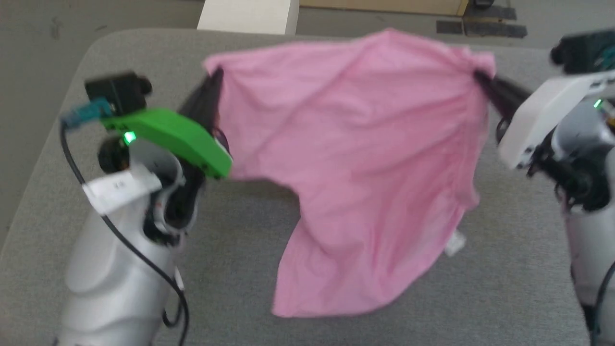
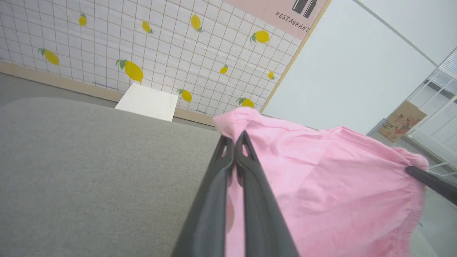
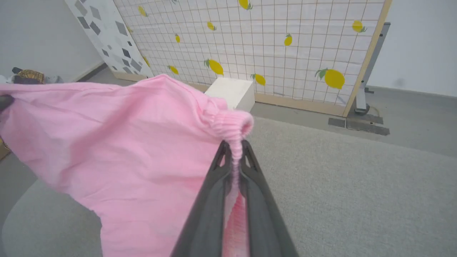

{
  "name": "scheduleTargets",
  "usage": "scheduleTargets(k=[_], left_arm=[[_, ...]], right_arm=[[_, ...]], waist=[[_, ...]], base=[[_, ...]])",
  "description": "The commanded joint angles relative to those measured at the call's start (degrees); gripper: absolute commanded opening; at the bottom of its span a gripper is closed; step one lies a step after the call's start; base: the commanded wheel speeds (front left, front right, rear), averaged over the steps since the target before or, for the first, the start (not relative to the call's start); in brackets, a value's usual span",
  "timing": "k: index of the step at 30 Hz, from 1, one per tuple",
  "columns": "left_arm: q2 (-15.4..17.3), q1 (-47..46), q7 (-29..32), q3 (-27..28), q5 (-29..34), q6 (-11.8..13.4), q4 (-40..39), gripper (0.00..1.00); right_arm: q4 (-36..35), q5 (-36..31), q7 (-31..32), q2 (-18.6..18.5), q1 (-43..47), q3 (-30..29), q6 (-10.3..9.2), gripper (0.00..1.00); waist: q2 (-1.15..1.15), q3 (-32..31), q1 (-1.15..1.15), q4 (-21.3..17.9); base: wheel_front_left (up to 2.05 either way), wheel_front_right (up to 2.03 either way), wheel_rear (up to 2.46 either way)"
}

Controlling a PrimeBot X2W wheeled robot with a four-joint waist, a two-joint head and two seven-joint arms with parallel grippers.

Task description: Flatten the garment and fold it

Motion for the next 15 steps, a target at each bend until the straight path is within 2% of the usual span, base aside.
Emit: scheduleTargets(k=[1, 3, 8, 12, 15], left_arm=[[1.43, -2.96, 1.03, -0.08, 0.90, -0.40, 0.25, 0.00], [3.35, -9.11, 2.90, 0.00, 2.34, -0.53, 2.42, 0.00], [5.51, -20.35, 5.01, -0.52, 5.61, -0.23, 8.95, 0.00], [7.27, -30.54, 5.08, -2.17, 10.05, -0.49, 15.18, 0.00], [8.05, -38.12, 3.68, -2.47, 13.15, 0.55, 18.98, 0.00]], right_arm=[[-0.92, 0.98, 0.44, -0.76, -2.55, -0.82, -0.09, 0.00], [-0.60, 2.17, 1.66, -1.47, -7.57, -1.78, -0.09, 0.00], [3.54, 0.79, 1.41, -1.64, -17.91, -3.45, -0.09, 0.00], [8.32, -3.04, -2.62, -0.98, -27.63, -4.38, -0.09, 0.00], [12.71, -6.65, -7.13, 0.33, -34.95, -4.97, -0.09, 0.00]], waist=[[0.00, -1.67, 0.00, -1.25], [0.00, -1.45, 0.00, -1.97], [0.00, 2.14, 0.00, -3.02], [0.00, 7.29, 0.00, -3.84], [0.00, 11.74, 0.00, -4.81]], base=[[0.00, 0.00, 0.00], [0.00, 0.00, 0.00], [0.00, 0.00, 0.00], [0.00, 0.00, 0.00], [0.00, 0.00, 0.00]])
